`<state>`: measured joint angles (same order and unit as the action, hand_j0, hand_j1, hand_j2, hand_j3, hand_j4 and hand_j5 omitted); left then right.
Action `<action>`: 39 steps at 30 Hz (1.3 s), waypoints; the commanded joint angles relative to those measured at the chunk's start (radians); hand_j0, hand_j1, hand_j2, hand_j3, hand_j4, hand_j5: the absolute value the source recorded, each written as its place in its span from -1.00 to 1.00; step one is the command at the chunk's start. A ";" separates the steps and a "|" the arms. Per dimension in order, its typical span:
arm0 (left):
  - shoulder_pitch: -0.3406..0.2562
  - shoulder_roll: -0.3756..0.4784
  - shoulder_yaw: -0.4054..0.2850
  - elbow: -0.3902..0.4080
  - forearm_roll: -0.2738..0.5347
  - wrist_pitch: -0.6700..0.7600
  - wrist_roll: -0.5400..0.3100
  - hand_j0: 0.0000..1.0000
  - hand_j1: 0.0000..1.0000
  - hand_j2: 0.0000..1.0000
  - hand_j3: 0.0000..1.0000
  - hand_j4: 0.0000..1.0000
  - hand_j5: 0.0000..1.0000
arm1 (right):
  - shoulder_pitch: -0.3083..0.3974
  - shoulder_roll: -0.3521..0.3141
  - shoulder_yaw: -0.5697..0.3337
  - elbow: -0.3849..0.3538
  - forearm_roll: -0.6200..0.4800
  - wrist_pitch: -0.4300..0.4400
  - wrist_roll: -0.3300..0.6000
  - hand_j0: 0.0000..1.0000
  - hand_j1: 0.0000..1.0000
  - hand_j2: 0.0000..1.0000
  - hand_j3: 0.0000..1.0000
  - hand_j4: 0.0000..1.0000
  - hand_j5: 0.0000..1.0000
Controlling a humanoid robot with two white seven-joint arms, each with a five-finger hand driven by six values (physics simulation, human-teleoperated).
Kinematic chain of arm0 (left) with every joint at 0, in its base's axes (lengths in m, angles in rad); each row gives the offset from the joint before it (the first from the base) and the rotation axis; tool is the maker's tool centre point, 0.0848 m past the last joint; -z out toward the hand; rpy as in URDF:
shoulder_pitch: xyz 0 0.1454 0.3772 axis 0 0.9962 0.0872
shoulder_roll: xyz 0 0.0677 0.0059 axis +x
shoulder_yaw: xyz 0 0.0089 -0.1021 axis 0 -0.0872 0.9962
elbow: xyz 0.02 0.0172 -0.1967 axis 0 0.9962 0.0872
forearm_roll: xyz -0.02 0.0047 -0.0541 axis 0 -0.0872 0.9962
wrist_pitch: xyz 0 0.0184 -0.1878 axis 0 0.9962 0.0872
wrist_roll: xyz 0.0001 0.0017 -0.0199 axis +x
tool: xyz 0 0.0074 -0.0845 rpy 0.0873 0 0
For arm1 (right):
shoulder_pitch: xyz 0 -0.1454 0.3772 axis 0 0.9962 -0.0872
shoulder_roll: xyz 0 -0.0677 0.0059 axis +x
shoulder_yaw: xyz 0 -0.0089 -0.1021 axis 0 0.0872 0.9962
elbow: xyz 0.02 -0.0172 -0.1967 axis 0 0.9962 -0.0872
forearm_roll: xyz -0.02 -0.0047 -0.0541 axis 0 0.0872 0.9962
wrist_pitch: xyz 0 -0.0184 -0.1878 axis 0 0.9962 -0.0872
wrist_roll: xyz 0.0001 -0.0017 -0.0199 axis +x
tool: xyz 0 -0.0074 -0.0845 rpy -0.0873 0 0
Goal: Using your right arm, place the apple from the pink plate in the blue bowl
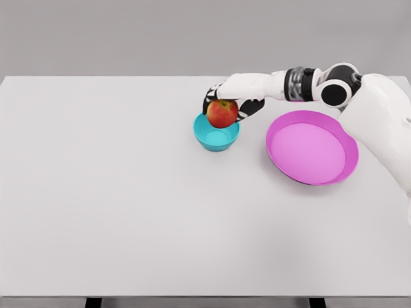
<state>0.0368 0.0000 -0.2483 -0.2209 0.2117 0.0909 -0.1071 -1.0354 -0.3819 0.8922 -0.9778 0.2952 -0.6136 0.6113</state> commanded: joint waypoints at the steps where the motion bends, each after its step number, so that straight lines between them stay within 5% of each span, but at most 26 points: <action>1: 0.000 0.000 0.000 0.000 0.000 0.000 0.000 1.00 1.00 1.00 1.00 1.00 1.00 | 0.000 0.005 -0.001 0.011 -0.004 0.003 0.000 0.27 0.27 0.27 0.27 0.27 0.27; 2: 0.000 0.000 0.000 0.000 0.000 0.000 0.000 1.00 1.00 1.00 1.00 1.00 1.00 | 0.000 0.005 -0.001 0.011 -0.004 0.003 0.000 0.77 0.77 0.77 0.77 0.77 0.77; 3: 0.000 0.000 0.000 0.000 0.000 0.001 0.000 1.00 1.00 1.00 1.00 1.00 1.00 | 0.000 0.005 -0.001 0.011 -0.005 0.003 0.000 1.00 1.00 1.00 1.00 1.00 1.00; 16: 0.000 0.000 0.000 0.000 0.000 0.000 0.000 1.00 1.00 1.00 1.00 1.00 1.00 | -0.011 -0.015 -0.015 -0.001 -0.007 0.003 0.000 1.00 1.00 1.00 1.00 1.00 1.00; 20: 0.000 0.000 0.000 0.000 0.000 0.000 0.000 1.00 1.00 1.00 1.00 1.00 1.00 | 0.006 -0.133 -0.261 0.007 -0.013 0.003 0.000 1.00 1.00 1.00 1.00 1.00 1.00; 24: 0.000 0.000 0.000 0.000 0.002 0.000 0.000 1.00 1.00 1.00 1.00 1.00 1.00 | 0.078 -0.213 -0.409 -0.001 -0.018 0.003 0.000 1.00 1.00 1.00 1.00 1.00 1.00; 26: 0.000 0.000 0.000 0.000 0.002 0.000 0.000 1.00 1.00 1.00 1.00 1.00 1.00 | 0.141 -0.216 -0.512 -0.019 -0.019 0.003 0.000 1.00 1.00 1.00 1.00 1.00 1.00; 28: 0.000 0.000 0.000 0.000 0.002 0.000 0.000 1.00 1.00 1.00 1.00 1.00 1.00 | 0.268 -0.212 -0.670 -0.114 -0.019 0.003 0.000 1.00 1.00 1.00 1.00 1.00 1.00; 31: 0.000 0.000 0.000 0.000 0.002 0.000 0.000 1.00 1.00 1.00 1.00 1.00 1.00 | 0.360 -0.241 -0.722 -0.228 -0.019 0.003 0.000 1.00 1.00 1.00 1.00 1.00 1.00; 39: 0.000 0.000 0.000 0.000 0.000 0.000 0.000 1.00 1.00 1.00 1.00 1.00 1.00 | 0.408 -0.238 -0.731 -0.236 -0.018 0.003 0.000 1.00 1.00 1.00 1.00 1.00 1.00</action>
<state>0.0368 0.0000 -0.2486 -0.2209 0.2118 0.0906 -0.1074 -0.6243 -0.6188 0.1675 -1.2074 0.2838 -0.6138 0.6114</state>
